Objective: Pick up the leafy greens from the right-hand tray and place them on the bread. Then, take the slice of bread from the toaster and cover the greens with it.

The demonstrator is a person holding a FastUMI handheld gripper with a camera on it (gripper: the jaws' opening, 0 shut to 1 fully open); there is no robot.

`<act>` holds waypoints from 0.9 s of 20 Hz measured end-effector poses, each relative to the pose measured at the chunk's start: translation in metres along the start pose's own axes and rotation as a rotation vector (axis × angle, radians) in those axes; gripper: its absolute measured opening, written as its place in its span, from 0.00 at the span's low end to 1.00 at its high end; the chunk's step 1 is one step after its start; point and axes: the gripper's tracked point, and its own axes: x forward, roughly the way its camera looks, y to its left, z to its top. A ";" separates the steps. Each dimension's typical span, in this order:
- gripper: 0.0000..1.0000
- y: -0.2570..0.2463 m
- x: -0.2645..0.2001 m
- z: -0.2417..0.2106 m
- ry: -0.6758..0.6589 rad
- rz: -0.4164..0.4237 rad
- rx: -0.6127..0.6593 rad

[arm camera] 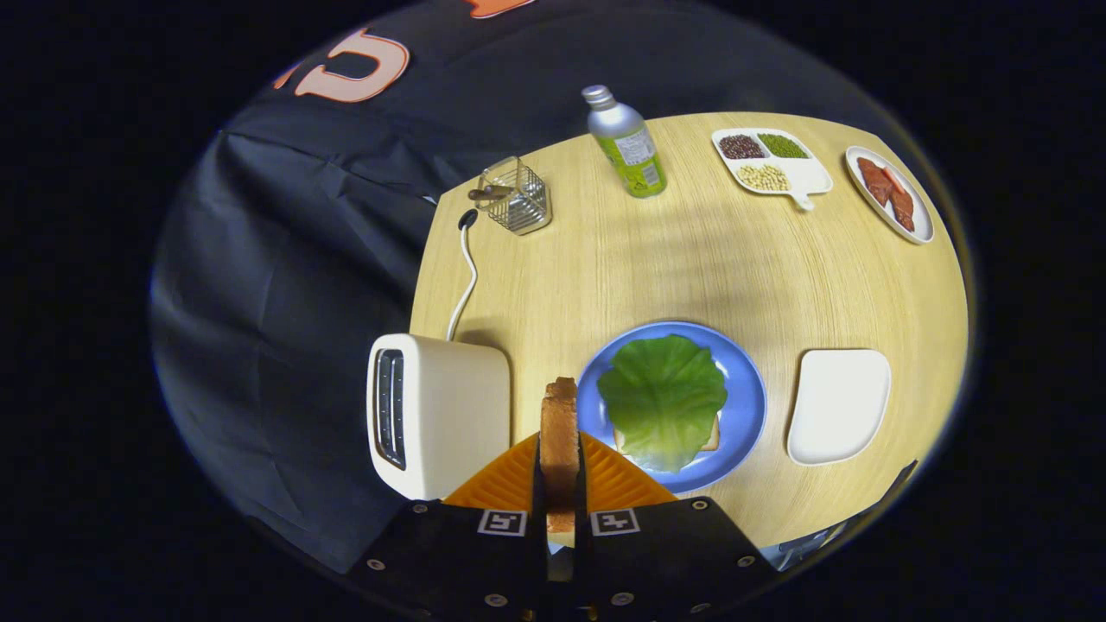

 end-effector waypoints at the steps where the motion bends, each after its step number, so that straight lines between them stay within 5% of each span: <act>1: 0.13 -0.003 0.005 0.000 0.001 0.020 0.006; 7: 0.13 -0.028 0.026 -0.007 -0.004 0.099 0.021; 14: 0.13 -0.070 0.045 0.001 -0.059 0.071 0.026; 18: 0.22 -0.085 0.052 0.000 -0.083 0.032 -0.026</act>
